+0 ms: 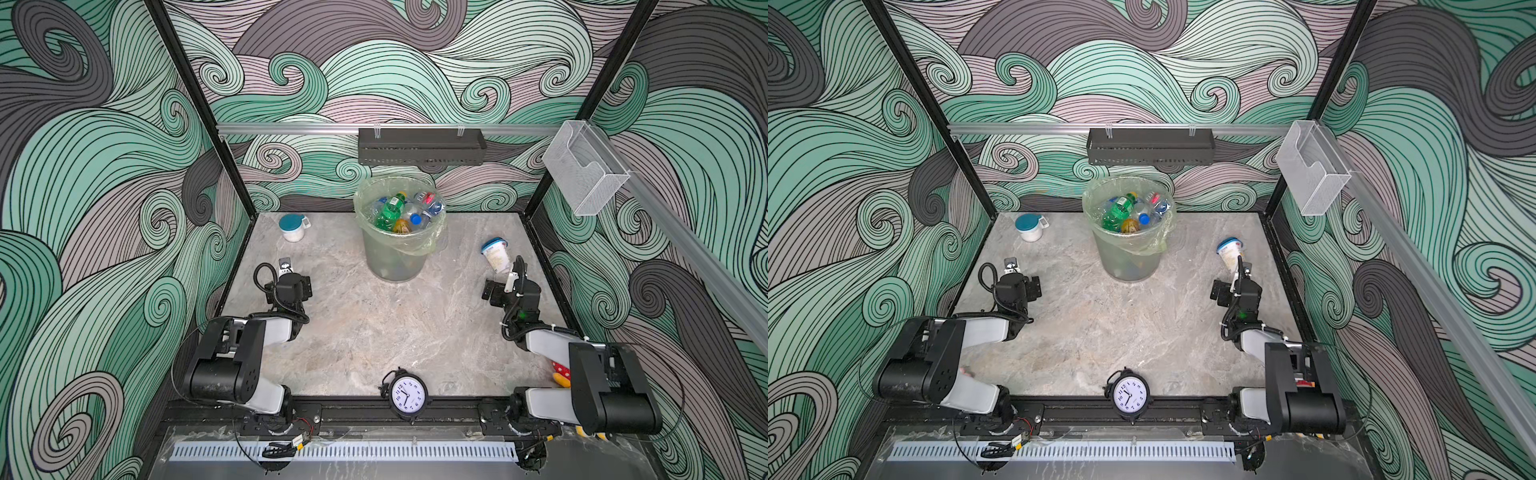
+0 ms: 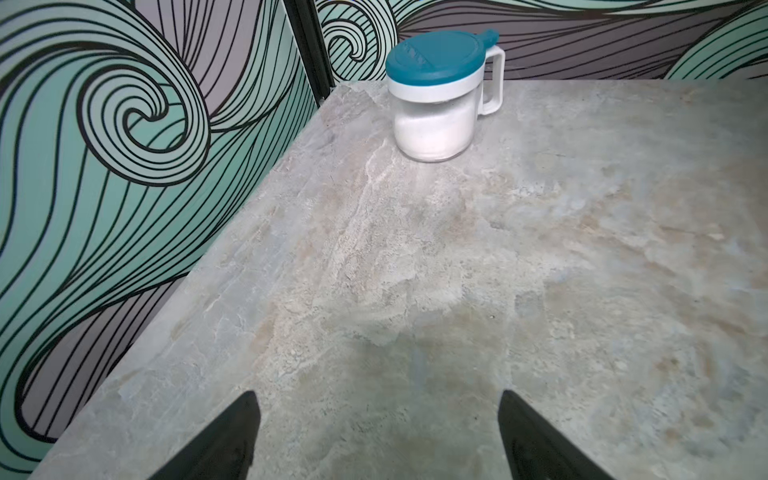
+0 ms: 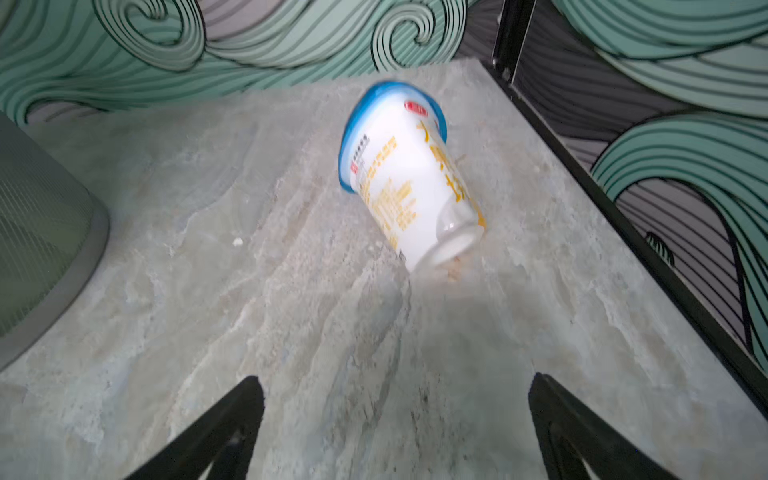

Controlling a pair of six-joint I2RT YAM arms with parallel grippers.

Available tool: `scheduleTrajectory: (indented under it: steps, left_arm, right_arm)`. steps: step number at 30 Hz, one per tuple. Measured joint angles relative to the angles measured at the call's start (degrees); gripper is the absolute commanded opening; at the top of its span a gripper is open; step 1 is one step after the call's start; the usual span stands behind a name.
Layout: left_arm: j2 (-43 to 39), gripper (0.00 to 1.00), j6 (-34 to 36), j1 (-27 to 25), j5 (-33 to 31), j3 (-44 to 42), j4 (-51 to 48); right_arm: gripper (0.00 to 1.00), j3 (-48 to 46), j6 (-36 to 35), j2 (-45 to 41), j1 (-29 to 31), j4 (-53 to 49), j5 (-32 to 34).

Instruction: Throw the plastic bottles in the bin

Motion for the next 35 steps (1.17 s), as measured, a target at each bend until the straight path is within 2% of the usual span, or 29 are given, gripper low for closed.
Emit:
scheduleTrajectory:
  steps: [3,7,11,35]
  left_arm:
    - [1.8,0.92,0.1,0.4,1.2,-1.0,2.8]
    - [1.8,0.99,-0.9,1.9,3.4,0.7,1.2]
    - [1.7,0.99,-1.9,3.4,4.6,2.0,0.7]
    - [1.7,0.99,-2.5,3.4,5.7,2.0,0.0]
  right_arm:
    - [1.00,-0.4,-1.0,7.1,0.1,10.1,-1.2]
    - [1.00,-0.4,-1.7,10.1,0.5,11.3,-1.7]
    - [1.00,0.2,-2.3,9.7,0.7,12.3,-1.8]
    - [1.00,1.5,-4.0,9.5,2.4,10.7,-0.9]
